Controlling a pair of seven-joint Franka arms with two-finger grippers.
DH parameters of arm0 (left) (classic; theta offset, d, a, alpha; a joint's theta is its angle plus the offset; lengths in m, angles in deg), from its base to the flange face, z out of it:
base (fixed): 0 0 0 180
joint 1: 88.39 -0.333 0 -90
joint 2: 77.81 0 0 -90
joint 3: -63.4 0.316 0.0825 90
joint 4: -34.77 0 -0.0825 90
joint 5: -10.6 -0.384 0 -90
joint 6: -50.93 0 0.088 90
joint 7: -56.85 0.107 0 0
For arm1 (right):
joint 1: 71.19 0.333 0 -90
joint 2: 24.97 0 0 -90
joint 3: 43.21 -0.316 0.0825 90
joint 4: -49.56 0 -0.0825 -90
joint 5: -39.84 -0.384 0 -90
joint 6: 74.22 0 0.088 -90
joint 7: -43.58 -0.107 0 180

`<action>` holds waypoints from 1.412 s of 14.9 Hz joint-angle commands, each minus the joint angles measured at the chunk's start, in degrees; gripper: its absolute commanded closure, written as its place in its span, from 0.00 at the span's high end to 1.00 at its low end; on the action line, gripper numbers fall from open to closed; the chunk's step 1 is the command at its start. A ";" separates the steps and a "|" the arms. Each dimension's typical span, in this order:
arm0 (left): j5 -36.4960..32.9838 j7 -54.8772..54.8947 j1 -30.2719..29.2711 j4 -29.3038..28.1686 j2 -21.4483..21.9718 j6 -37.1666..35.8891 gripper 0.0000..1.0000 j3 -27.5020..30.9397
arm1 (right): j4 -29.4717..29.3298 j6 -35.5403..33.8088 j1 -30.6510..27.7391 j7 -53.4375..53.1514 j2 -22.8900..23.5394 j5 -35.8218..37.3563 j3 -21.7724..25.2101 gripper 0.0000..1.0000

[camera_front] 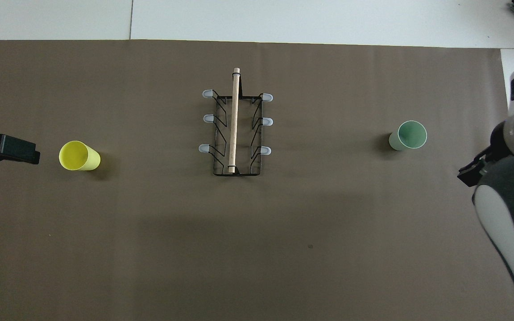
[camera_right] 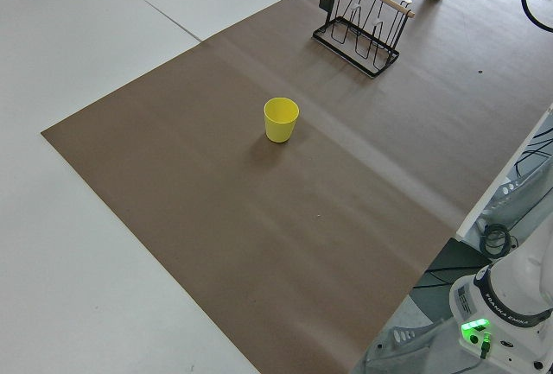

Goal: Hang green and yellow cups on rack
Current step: 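Move the right gripper over the pale green cup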

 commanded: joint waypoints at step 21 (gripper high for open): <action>-0.70 0.04 0.35 -1.08 1.05 0.41 1.00 0.30 | 2.55 11.41 12.65 6.30 26.37 35.39 -0.10 1.00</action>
